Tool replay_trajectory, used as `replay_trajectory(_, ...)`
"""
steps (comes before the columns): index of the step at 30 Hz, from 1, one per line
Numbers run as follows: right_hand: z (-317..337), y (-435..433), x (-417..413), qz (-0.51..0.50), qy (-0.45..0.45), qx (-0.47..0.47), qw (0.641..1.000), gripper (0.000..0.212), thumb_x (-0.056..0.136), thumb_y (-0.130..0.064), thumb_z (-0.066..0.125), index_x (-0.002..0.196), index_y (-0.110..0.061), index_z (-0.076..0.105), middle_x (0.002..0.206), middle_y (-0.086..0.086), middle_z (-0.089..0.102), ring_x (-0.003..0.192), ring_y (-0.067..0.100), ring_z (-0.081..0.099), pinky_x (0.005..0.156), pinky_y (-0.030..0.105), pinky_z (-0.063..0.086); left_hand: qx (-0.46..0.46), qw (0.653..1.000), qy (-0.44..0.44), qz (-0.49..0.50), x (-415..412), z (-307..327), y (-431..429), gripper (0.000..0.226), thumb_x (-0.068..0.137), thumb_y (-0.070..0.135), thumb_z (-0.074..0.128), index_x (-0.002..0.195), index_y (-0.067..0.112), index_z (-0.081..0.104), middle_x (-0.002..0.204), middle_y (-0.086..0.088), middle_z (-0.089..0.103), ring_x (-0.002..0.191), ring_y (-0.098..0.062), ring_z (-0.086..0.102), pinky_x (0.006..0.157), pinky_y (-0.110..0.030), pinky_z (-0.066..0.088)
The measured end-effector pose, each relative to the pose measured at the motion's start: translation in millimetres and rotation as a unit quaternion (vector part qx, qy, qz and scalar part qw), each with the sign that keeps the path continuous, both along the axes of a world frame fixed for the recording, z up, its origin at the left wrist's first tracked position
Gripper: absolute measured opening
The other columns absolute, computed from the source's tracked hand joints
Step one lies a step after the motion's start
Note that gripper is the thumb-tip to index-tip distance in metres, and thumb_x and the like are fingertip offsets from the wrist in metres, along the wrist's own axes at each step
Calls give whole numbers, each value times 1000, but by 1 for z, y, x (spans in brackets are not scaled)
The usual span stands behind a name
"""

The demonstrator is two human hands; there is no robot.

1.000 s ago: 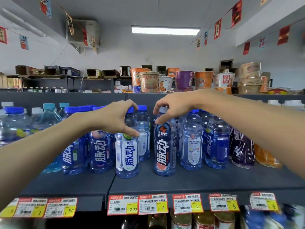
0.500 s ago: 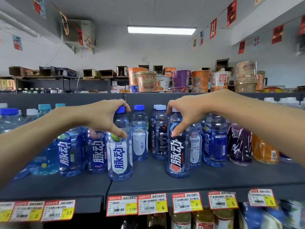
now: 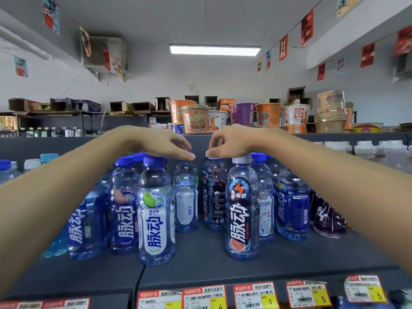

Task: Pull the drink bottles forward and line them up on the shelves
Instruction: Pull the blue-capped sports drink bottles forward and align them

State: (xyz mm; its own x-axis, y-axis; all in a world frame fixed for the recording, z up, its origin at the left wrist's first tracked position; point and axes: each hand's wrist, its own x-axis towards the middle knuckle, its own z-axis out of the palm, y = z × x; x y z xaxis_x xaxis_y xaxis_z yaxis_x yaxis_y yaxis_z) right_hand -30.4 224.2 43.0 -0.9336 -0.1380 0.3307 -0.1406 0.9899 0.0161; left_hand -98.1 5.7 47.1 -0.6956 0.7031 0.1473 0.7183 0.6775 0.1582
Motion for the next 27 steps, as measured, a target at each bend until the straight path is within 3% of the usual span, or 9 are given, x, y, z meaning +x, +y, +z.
replay_trajectory(4,2,0,-16,-31,-20,15,999,40,95,-52,60,124,-26,66,113,-6,65,105,20,62,91,36,51,-60,997,15,41,-23,4,21,67,91,55,64,149,27,45,149,5,48,135,-16,46,116,-39,34)
replay_trajectory(8,4,-3,-22,-52,-45,17,997,39,94,-51,63,122,-24,70,78,-4,68,91,26,71,85,43,59,-66,994,67,54,-33,2,31,56,92,47,68,142,25,53,138,3,58,118,-17,58,105,-34,43)
replay_trajectory(13,4,-5,-28,-53,-33,-3,998,33,94,-40,67,117,-18,72,78,0,75,95,29,73,86,43,60,-10,997,23,67,-44,2,41,44,79,48,81,108,21,63,106,0,68,82,-19,76,87,-38,60)
replay_trajectory(17,3,-3,-32,-55,-27,-17,998,26,94,-35,68,113,-18,73,70,-3,74,86,25,75,84,42,61,9,997,42,68,-50,2,51,32,82,34,83,97,14,64,98,-3,70,66,-16,75,67,-29,56)
replay_trajectory(22,2,-2,-34,-50,-24,-33,998,24,94,-32,69,112,-17,73,80,2,74,71,21,69,86,43,61,54,997,-32,32,-55,7,36,19,84,4,78,96,15,67,102,-5,66,88,-17,69,68,-23,52)
replay_trajectory(25,1,0,-35,-45,-20,-37,998,23,94,-31,69,113,-18,73,71,-3,71,71,20,68,87,42,60,42,998,-30,30,-55,5,32,25,82,-5,73,95,16,66,94,-4,61,89,-20,57,82,-34,47)
replay_trajectory(27,1,1,-35,-42,-22,-42,998,22,94,-30,69,112,-19,73,66,-4,70,71,20,68,88,43,60,35,999,-34,25,-52,5,32,28,82,-6,71,98,17,65,96,-5,60,92,-21,56,84,-35,47)
